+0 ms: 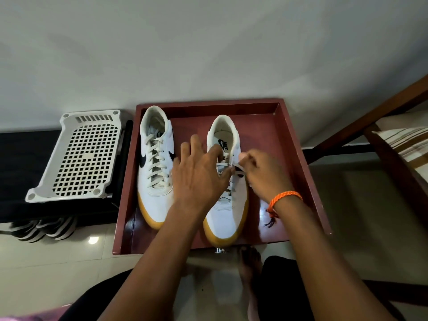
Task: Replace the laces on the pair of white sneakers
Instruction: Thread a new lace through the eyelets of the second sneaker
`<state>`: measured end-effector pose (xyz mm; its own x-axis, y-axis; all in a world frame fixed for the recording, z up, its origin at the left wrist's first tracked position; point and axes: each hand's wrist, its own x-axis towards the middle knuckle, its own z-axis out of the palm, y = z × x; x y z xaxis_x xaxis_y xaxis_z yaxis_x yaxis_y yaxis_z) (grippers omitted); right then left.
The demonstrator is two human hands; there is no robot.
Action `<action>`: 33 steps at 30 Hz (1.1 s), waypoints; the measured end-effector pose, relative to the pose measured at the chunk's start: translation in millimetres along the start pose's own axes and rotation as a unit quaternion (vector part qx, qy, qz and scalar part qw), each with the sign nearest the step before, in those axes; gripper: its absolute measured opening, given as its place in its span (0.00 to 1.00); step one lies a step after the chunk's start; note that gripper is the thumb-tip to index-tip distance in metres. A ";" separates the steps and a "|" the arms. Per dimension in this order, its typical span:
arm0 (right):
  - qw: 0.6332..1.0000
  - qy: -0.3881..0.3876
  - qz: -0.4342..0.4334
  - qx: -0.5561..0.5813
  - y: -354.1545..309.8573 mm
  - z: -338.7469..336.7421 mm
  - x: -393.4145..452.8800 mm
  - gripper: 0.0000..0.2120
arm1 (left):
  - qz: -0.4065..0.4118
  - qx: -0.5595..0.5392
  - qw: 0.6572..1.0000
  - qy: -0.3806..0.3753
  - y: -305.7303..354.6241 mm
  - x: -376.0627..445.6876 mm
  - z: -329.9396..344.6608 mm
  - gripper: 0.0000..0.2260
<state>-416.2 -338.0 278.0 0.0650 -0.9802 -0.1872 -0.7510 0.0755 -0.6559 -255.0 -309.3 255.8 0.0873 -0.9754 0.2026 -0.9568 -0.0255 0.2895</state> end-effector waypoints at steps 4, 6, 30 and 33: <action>0.984 -0.045 -0.048 0.163 -18.2 3.3 -8.1 0.10 | 0.005 -0.060 0.998 -0.021 -4.6 0.0 3.4 0.15; 0.967 -0.062 -0.058 0.242 -17.9 -2.5 -4.4 0.11 | -0.004 -0.094 0.995 -0.034 -6.3 0.1 4.8 0.14; 0.619 -0.145 -0.069 0.769 -7.8 -45.8 -5.0 0.04 | -0.041 -0.165 0.983 -0.075 -6.2 -1.9 -5.3 0.22; 0.612 -0.140 -0.080 0.775 -3.8 -46.4 -4.3 0.08 | -0.038 -0.152 0.985 -0.070 -3.1 -3.1 -3.4 0.24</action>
<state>-444.1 -342.6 315.2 0.3287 -0.9444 -0.0049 0.7895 0.2776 -0.5474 -251.4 -305.5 257.4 0.0966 -0.9943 0.0452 -0.8201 -0.0538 0.5696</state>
